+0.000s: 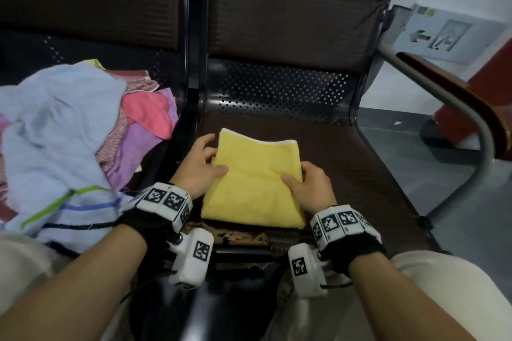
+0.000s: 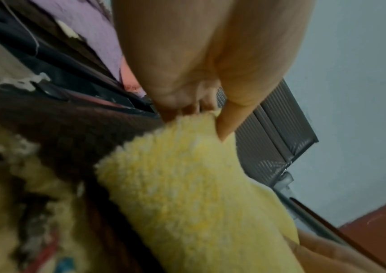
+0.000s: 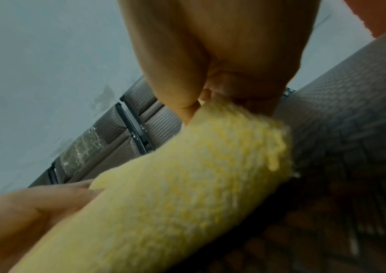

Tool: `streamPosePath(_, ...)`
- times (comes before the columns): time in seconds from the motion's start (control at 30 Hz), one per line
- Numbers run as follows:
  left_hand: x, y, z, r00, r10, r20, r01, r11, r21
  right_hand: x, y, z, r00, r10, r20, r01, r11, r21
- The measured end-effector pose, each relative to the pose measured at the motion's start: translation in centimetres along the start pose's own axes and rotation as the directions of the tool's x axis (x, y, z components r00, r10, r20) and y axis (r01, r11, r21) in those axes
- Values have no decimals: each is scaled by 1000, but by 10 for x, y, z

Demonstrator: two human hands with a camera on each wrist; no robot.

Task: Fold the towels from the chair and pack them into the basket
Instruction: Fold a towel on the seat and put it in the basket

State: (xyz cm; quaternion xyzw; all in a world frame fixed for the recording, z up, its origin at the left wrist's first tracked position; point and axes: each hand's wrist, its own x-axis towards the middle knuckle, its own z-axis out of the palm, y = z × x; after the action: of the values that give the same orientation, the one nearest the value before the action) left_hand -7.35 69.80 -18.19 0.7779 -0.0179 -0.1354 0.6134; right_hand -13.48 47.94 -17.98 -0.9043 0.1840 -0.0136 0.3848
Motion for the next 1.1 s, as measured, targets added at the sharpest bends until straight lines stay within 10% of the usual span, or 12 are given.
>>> streamPosePath(0.2, 7, -17, 7, 999, 29, -16, -24, 965, 260, 0, 0, 8, 992, 123, -31, -125, 986, -108)
streamPosePath(0.3, 2, -20, 4, 998, 62, -27, -50, 946, 320, -12, -2, 3, 985, -140, -99, 112, 962, -248)
streamPosePath(0.43, -19, -16, 3, 952, 298, 71, -292, 811, 507, -28, -6, -4, 918, -232, 321, 348, 859, -375)
streamPosePath(0.53, -33, -14, 10, 931, 187, 312, -349, 702, 621, -35, -6, -8, 849, -103, 518, 367, 820, -438)
streamPosePath(0.77, -50, -15, -4, 883, 53, 466, -432, 481, 763, -47, -14, -12, 897, -150, 417, 359, 797, -485)
streamPosePath(0.93, -57, 1, -16, 878, 168, 448, -479, 284, 831, -48, -15, -26, 910, -137, 392, 305, 861, -408)
streamPosePath(1.1, -49, 10, -29, 895, 175, 411, -443, 464, 767, -41, -14, -32, 855, -97, 510, 342, 845, -412)
